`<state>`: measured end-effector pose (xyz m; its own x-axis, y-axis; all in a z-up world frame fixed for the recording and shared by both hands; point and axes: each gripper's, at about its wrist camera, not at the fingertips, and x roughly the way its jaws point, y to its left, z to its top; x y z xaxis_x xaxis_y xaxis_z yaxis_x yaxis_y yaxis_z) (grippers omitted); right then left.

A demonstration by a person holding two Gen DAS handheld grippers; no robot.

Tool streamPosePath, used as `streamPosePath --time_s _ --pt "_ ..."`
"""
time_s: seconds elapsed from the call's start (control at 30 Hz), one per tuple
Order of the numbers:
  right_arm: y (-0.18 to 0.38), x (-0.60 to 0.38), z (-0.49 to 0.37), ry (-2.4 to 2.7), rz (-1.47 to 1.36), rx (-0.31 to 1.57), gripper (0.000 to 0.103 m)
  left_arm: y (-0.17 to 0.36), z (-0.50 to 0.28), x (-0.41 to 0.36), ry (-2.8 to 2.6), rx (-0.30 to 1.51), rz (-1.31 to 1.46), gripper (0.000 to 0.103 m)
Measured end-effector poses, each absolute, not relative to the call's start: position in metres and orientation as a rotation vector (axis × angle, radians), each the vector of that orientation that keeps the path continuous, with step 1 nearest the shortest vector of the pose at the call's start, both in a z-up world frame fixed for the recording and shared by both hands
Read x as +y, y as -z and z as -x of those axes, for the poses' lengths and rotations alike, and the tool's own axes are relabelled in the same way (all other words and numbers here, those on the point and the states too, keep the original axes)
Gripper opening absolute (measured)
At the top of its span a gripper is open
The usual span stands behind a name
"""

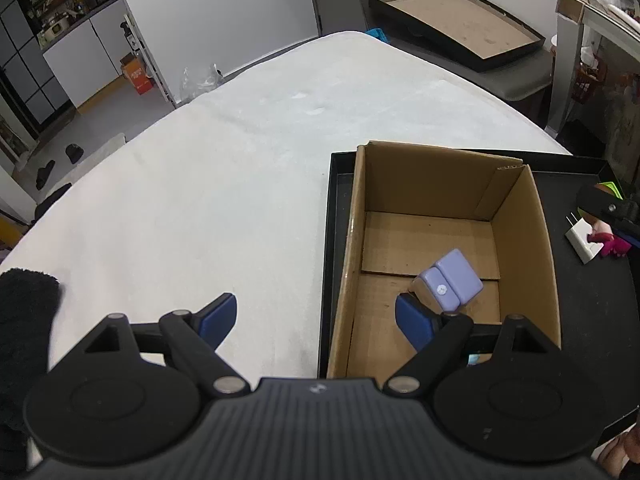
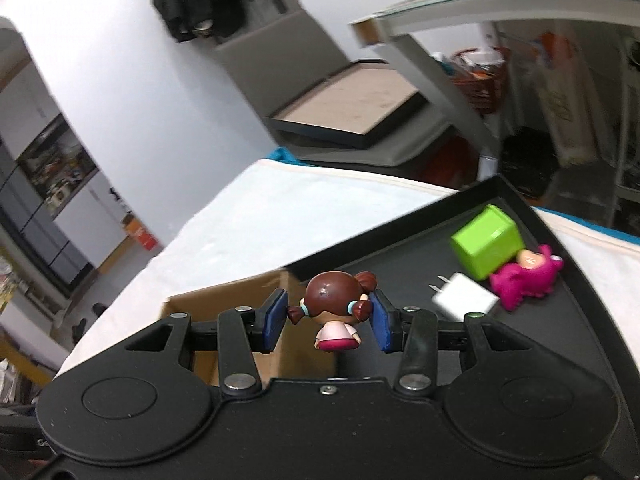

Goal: Organize rigid objects
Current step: 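Carry the brown-haired doll into the box and open the right tool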

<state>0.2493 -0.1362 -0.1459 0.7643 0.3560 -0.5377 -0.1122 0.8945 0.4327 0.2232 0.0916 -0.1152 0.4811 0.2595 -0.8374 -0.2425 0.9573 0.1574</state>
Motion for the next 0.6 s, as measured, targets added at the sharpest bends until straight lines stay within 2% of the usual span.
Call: streamPosePath --time_s 0.43,0.53,0.6 --pt "0.139 -0.096 -0.245 -0.417 -0.332 0.615 0.044 0.132 -0.223 0.108 -0.204 1.038 0.091 0.080" --pt "0.141 -0.084 -0.246 -0.445 -0.305 0.628 0.044 0.138 -0.226 0.110 -0.180 1.049 0.117 0.069" --pt "0.142 -0.076 -0.246 -0.456 -0.279 0.635 0.044 0.143 -0.228 0.112 -0.163 1.059 0.138 0.055"
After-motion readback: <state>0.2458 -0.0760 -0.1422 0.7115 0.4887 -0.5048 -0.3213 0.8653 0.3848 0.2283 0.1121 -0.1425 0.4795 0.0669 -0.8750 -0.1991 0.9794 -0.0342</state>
